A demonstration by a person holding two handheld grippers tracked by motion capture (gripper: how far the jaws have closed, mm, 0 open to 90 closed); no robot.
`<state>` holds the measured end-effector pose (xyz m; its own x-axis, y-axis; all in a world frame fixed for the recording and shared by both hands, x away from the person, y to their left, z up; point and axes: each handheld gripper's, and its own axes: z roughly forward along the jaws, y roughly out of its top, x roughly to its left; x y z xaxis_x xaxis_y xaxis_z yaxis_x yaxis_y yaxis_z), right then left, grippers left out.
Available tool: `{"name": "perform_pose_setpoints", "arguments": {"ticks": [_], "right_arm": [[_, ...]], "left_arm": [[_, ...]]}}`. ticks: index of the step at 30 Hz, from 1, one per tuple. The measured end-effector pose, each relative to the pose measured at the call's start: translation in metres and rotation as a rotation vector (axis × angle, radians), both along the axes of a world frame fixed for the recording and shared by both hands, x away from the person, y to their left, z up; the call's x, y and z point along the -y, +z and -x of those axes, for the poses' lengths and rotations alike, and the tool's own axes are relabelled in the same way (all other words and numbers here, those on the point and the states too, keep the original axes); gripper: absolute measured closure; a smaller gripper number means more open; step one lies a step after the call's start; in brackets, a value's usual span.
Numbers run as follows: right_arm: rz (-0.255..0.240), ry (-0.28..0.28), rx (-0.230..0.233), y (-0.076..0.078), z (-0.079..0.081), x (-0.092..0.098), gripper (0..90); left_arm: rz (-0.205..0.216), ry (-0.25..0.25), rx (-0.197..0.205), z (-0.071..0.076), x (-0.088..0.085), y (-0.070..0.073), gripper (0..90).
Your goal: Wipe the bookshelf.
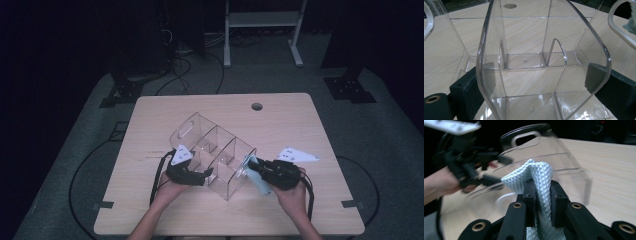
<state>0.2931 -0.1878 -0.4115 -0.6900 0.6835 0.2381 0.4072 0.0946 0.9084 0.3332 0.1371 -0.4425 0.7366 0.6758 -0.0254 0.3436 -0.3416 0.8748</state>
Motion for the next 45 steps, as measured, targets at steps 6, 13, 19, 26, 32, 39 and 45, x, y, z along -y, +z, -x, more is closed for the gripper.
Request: {"name": "perform_pose_setpoints", "arguments": {"ticks": [6,13,19,26,32,39,45], "right_arm": [[-0.026,-0.025,0.009,0.014,-0.006,0.007,77.1],[0.064,0.169,0.035,0.025,0.027,-0.04,77.2],[0.158,0.25,0.049,0.028,0.04,-0.07,77.4],[0.153,0.087,0.055,0.037,0.015,-0.038,77.4],[0.115,-0.076,0.023,0.033,-0.017,0.0,77.7],[0.084,0.088,0.02,0.032,0.002,-0.018,77.8],[0.107,-0.106,0.029,0.029,-0.018,0.011,77.8]], "left_arm": [[0.001,-0.002,0.001,0.001,0.003,0.0,5.9],[-0.001,0.011,-0.005,0.001,0.002,0.001,5.8],[-0.011,-0.002,0.001,0.003,0.005,0.001,6.2],[-0.008,-0.002,0.002,0.003,0.005,0.001,6.2],[-0.004,-0.002,0.003,0.002,0.006,0.001,6.1],[-0.007,-0.003,0.002,0.002,0.006,0.001,6.1],[-0.003,-0.009,0.003,0.001,0.005,0.0,6.1]]}}
